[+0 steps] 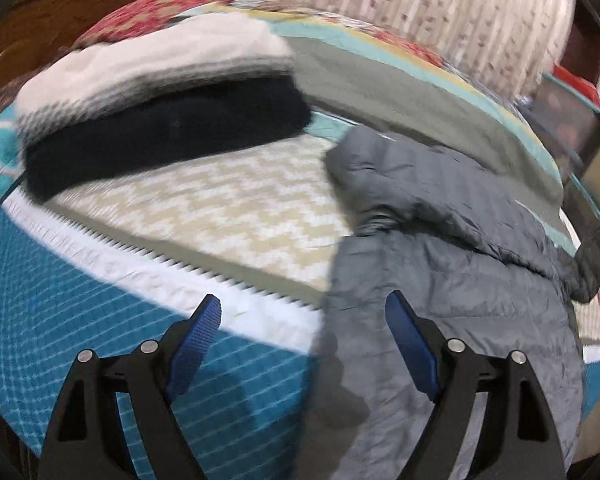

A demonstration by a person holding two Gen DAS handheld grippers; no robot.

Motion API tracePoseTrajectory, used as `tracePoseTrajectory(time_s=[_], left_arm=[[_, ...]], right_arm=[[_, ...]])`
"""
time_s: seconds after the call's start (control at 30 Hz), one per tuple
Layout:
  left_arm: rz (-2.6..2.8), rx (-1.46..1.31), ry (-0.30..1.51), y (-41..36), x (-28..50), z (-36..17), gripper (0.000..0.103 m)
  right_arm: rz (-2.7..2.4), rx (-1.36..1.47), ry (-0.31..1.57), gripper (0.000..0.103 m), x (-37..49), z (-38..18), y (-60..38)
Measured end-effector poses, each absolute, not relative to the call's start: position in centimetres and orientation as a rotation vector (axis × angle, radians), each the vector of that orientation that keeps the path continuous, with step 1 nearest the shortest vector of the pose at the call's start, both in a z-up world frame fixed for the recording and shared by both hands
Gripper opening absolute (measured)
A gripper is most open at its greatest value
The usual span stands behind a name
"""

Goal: Fold large clothes

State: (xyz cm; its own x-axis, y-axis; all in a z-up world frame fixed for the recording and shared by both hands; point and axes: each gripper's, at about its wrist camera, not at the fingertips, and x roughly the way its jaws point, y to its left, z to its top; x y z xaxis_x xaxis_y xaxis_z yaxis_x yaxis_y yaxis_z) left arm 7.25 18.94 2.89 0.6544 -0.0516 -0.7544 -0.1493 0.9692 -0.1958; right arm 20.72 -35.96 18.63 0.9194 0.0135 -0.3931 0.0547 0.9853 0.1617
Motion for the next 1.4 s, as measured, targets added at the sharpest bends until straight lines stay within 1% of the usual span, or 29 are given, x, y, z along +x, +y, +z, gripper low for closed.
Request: tracePoseTrajectory(time_s=[0.1,0.13,0.2,0.3,0.33,0.37,0.4,0.47,0.5,0.53,0.57,0.63,0.73,0.83,0.93,0.97,1.07,1.13,1.2,1.3,1.33,1.4], left_arm=[[0.097,-0.287,0.873,21.3,6.1,2.4,0.099],[0.108,-0.293,0.878,21.8,6.0,2.2,0.099],[0.132,-0.315,0.889,22.9,5.7,1.8,0.099],[0.153,-0.336,0.887,24.3,5.2,1.5,0.099],[0.158,-0.339,0.886,24.7,5.0,1.5,0.099],[0.163,-0.341,0.886,25.2,4.8,1.6,0.099],[0.164,-0.343,0.886,25.5,4.6,1.7,0.099],[0.164,-0.345,0.886,25.9,4.5,1.8,0.099],[0.162,-0.346,0.885,26.1,4.5,1.8,0.099],[0.161,-0.348,0.884,26.2,4.7,1.9,0.099],[0.159,-0.350,0.884,26.2,5.0,1.8,0.099],[0.148,-0.348,0.885,25.9,5.8,1.9,0.099],[0.123,-0.344,0.873,24.6,7.4,2.3,0.099],[0.059,-0.322,0.858,21.9,10.1,3.2,0.099],[-0.012,-0.243,0.819,17.8,14.0,5.0,0.099],[-0.031,-0.212,0.806,16.5,15.1,5.4,0.099],[-0.067,-0.085,0.777,11.6,20.2,6.0,0.099],[-0.079,-0.022,0.813,8.9,23.5,5.0,0.099],[-0.070,0.011,0.919,7.0,27.0,2.4,0.099],[-0.011,0.044,1.053,6.1,29.8,-2.2,0.100],[-0.009,0.043,1.059,6.1,29.9,-3.5,0.103],[0.002,0.056,1.027,5.9,29.4,-3.9,0.104]], right_arm=[[0.133,-0.044,0.544,0.006,26.7,14.9,-24.9],[0.164,-0.097,0.570,0.006,27.6,13.6,-21.9],[0.235,-0.209,0.624,0.006,29.9,10.2,-15.8],[0.365,-0.354,0.756,0.006,32.0,3.8,-6.7],[0.400,-0.397,0.806,0.010,32.3,1.7,-4.6],[0.420,-0.430,0.842,0.025,32.6,0.1,-3.5],[0.419,-0.485,0.850,0.031,32.4,-1.5,-2.2],[0.419,-0.555,0.785,0.034,31.4,-2.3,-1.4],[0.430,-0.562,0.764,0.038,30.7,-2.2,-1.8],[0.428,-0.548,0.753,0.055,30.1,-2.0,-2.4],[0.426,-0.524,0.740,0.069,29.6,-1.5,-3.3],[0.475,-0.460,0.725,0.076,27.7,-0.4,-5.9],[0.496,-0.338,0.695,0.076,25.0,1.5,-11.5],[0.368,-0.201,0.678,0.076,24.8,3.0,-18.0],[0.207,-0.070,0.720,0.076,25.8,2.3,-24.4],[0.162,-0.014,0.742,0.074,26.3,1.7,-26.6],[0.101,0.104,0.783,0.073,27.2,-0.1,-30.6],[0.067,0.140,0.814,0.073,27.8,-1.3,-31.7],[0.016,0.145,0.841,0.073,28.3,-2.8,-32.8],[-0.005,0.163,0.857,0.073,28.5,-5.0,-33.7],[-0.003,0.169,0.857,0.073,28.4,-5.4,-34.2],[-0.019,0.154,0.841,0.073,28.4,-6.0,-33.8]])
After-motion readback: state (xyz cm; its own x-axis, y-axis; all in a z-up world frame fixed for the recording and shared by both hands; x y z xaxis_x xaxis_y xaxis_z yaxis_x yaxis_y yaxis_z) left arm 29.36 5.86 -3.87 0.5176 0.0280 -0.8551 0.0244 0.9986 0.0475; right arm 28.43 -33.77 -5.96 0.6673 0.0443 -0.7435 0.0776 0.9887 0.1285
